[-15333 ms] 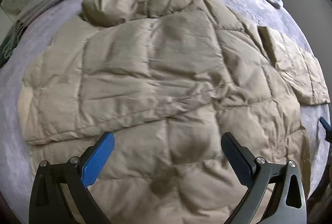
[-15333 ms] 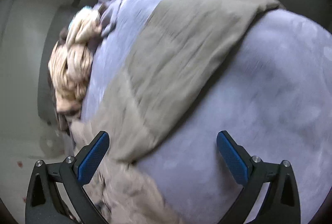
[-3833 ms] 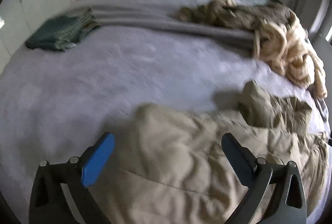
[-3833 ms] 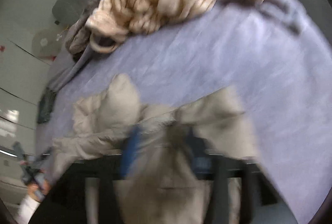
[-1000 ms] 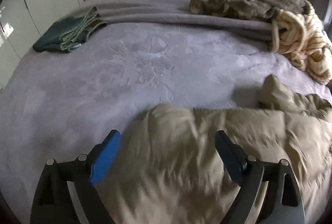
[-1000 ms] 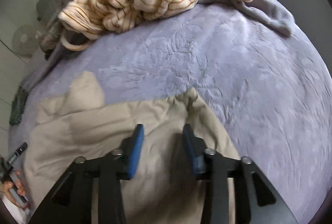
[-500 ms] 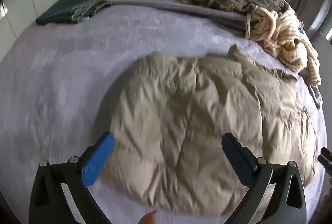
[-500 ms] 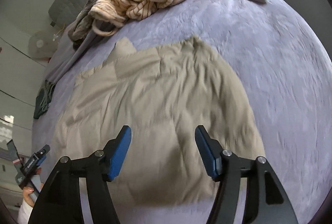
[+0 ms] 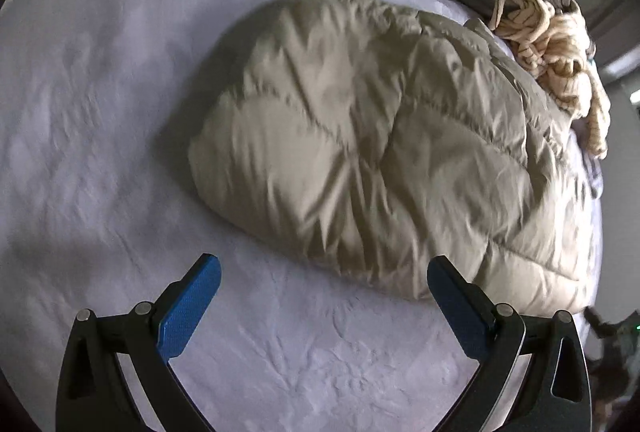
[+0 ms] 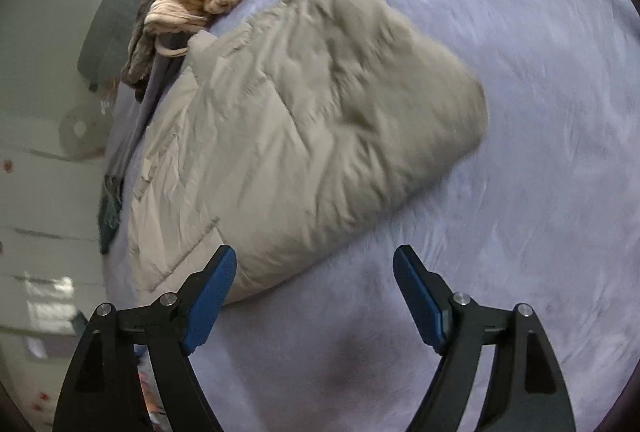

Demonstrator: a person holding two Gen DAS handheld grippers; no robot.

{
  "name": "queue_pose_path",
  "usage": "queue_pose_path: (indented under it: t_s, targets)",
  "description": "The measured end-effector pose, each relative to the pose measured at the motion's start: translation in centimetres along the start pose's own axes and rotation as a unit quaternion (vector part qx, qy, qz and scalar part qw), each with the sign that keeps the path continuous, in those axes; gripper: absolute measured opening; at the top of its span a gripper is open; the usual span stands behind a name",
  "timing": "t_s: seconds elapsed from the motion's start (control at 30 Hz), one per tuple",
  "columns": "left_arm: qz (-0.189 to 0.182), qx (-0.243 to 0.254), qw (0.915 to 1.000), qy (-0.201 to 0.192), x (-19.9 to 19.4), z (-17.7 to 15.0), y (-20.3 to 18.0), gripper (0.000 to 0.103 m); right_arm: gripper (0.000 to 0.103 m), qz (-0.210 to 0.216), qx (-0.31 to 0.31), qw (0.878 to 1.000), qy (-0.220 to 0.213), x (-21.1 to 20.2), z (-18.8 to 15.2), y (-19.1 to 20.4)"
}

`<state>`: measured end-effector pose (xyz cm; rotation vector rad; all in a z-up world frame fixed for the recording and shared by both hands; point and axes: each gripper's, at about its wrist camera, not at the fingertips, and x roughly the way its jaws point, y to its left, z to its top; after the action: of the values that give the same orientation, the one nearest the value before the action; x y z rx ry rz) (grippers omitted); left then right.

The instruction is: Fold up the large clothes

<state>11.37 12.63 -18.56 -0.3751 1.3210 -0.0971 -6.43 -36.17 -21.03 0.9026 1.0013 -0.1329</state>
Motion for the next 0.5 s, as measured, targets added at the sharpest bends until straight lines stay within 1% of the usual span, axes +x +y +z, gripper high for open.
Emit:
queue_pose_path:
  t_s: [0.1,0.23,0.27,0.3,0.37,0.5]
  targets:
    - [-0.039,-0.029,0.9988,0.005,0.7,-0.4,0.6,0.103,0.083,0.018,0.031,0.999,0.011,1.1,-0.3,-0.8]
    - [-0.083,-0.059,0.9948,0.002,1.5,-0.4,1.3,0.103,0.084,0.044,0.045,0.998,0.007,1.9,-0.1,-0.8]
    - [-0.09,-0.064,0.9939,0.002,1.8,-0.2,1.5,0.103,0.087,0.056,0.05,0.997,0.004,2.0,0.1,-0.7]
    - [-0.095,-0.069,0.9931,0.003,2.1,0.0,1.6,0.103,0.102,0.065,0.053,0.996,0.001,2.2,0.2,-0.7]
    - [-0.104,-0.078,0.9915,0.004,2.6,0.2,2.0,0.103,0.103,0.093,0.066,0.993,-0.009,2.6,0.6,-0.6]
    - [-0.126,-0.09,0.9879,0.006,3.8,0.8,2.5,0.103,0.103,0.109,0.078,0.991,0.002,4.1,1.6,-0.1]
